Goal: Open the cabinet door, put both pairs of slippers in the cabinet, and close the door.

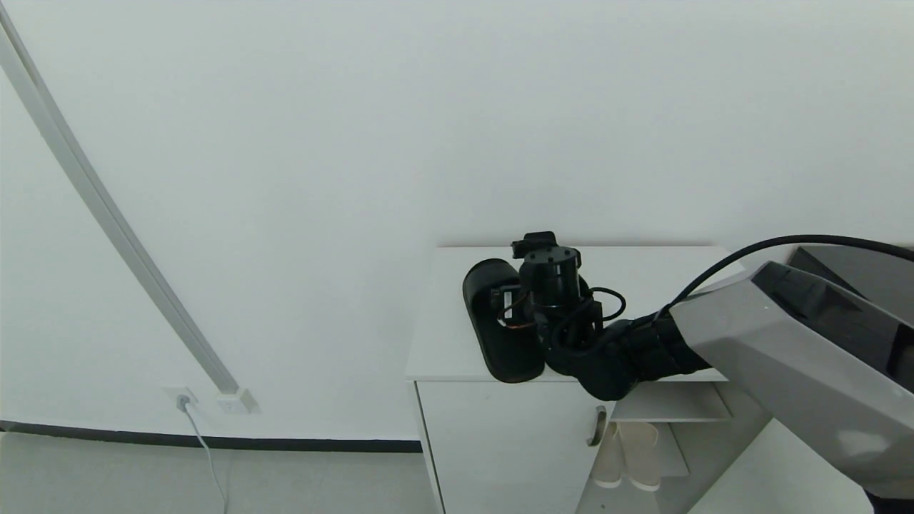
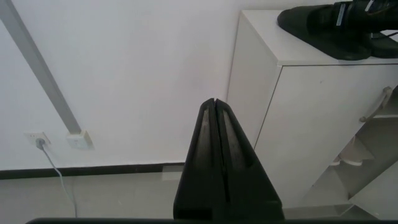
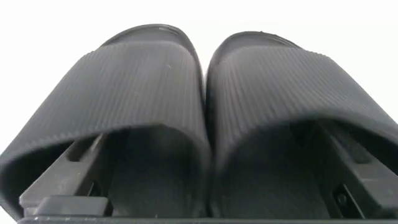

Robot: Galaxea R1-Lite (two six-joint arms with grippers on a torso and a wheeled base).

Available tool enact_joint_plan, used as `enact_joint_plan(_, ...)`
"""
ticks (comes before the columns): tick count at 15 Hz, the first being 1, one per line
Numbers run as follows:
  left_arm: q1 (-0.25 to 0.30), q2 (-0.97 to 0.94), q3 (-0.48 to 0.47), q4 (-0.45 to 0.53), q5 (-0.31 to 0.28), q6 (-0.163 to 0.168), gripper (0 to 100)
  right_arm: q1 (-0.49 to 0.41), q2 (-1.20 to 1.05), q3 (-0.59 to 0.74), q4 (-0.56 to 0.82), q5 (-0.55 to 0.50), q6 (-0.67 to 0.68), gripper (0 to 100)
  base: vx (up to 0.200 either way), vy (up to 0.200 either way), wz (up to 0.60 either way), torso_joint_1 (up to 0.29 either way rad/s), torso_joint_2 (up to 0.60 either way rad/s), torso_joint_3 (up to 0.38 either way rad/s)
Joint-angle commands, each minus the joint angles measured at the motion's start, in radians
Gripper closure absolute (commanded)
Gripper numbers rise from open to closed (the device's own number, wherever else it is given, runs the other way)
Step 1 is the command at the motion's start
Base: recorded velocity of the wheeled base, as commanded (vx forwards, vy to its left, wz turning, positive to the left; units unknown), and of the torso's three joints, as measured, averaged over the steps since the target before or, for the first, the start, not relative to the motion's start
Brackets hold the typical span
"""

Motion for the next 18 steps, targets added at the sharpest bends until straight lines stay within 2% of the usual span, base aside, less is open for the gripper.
enact_joint_plan(1, 0.001, 0.0, 0.0, -0.001, 0.0, 0.0, 100, -0.004, 0.019, -0.013, 0.0, 0.002, 0.0, 0, 0.0, 0.0, 0.0, 0.0, 0.0, 0.0)
enact_joint_plan(2, 0.001, 0.0, 0.0, -0.001, 0.0, 0.0, 100, -0.004, 0.019, -0.013, 0.0, 0.002, 0.0, 100, 0.0, 0.0, 0.0, 0.0, 0.0, 0.0)
enact_joint_plan(11, 0.001, 0.0, 0.0, -0.001, 0.0, 0.0, 100, -0.002, -0.039, 0.022, -0.001, 0.012, 0.001, 100, 0.0, 0.0, 0.0, 0.0, 0.0, 0.0)
enact_joint_plan(13, 0.001, 0.0, 0.0, 0.001, 0.002, 0.0, 100, 0.009, -0.194, 0.168, 0.0, 0.131, 0.0, 100, 0.0, 0.0, 0.0, 0.0, 0.0, 0.0)
enact_joint_plan(18, 0.001, 0.0, 0.0, -0.001, 0.006, 0.0, 100, 0.078, -0.556, 0.59, -0.006, 0.154, 0.003, 100, 0.0, 0.0, 0.0, 0.0, 0.0, 0.0)
